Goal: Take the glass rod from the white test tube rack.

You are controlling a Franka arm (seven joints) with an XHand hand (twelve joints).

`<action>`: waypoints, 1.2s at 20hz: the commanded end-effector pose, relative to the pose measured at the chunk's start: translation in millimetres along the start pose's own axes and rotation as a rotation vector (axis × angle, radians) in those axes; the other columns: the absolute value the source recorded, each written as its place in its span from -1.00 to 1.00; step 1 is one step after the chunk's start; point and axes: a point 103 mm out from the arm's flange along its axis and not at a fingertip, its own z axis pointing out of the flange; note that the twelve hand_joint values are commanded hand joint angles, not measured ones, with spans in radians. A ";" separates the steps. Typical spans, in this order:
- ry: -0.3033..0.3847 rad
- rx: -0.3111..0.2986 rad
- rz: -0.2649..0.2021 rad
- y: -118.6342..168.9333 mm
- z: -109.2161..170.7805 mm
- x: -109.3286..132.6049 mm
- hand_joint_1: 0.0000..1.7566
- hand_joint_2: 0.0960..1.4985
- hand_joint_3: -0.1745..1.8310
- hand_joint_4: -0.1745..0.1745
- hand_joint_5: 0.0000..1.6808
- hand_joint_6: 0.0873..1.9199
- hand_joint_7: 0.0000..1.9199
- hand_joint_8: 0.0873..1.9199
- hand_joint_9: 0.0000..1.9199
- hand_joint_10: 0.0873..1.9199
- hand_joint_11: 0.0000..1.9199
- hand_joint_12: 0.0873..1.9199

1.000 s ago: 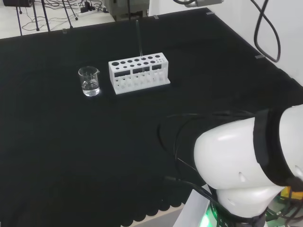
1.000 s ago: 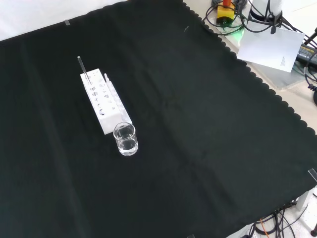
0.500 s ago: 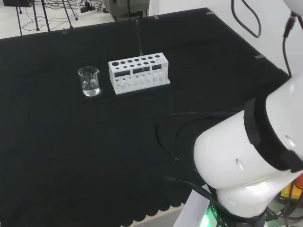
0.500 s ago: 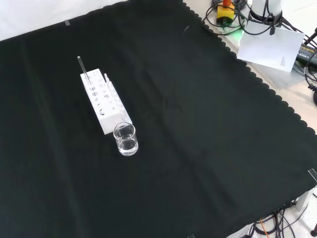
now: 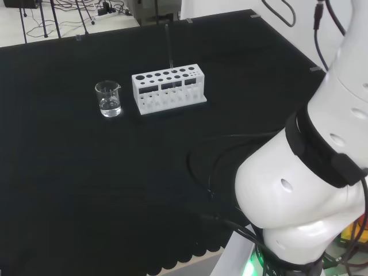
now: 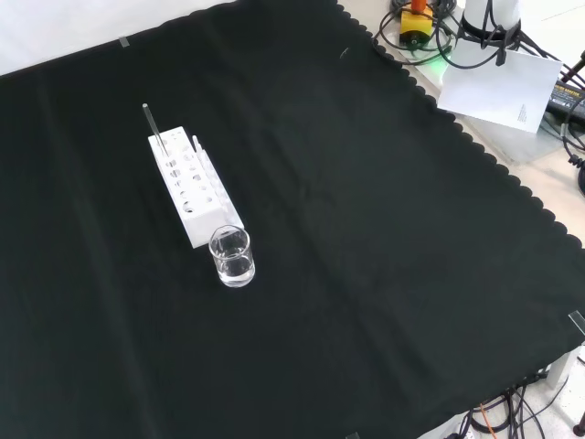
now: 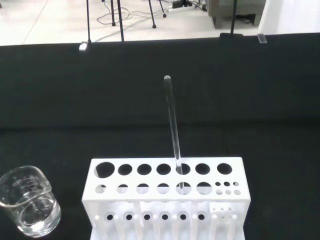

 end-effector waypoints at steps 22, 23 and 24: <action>0.032 0.072 -0.165 126.5 116.2 -5.5 -0.33 0.15 -0.33 -0.84 -0.88 -1.00 -0.96 -0.21 -0.85 -0.16 -1.00 0.06; 0.034 0.078 -0.165 129.9 120.4 -4.7 -0.33 0.15 -0.32 -0.85 -0.87 -1.00 -0.94 -0.20 -0.82 -0.17 -1.00 0.09; 0.037 0.082 -0.163 132.3 124.3 -5.1 -0.33 0.15 -0.32 -0.86 -0.86 -1.00 -0.92 -0.20 -0.78 -0.17 -1.00 0.12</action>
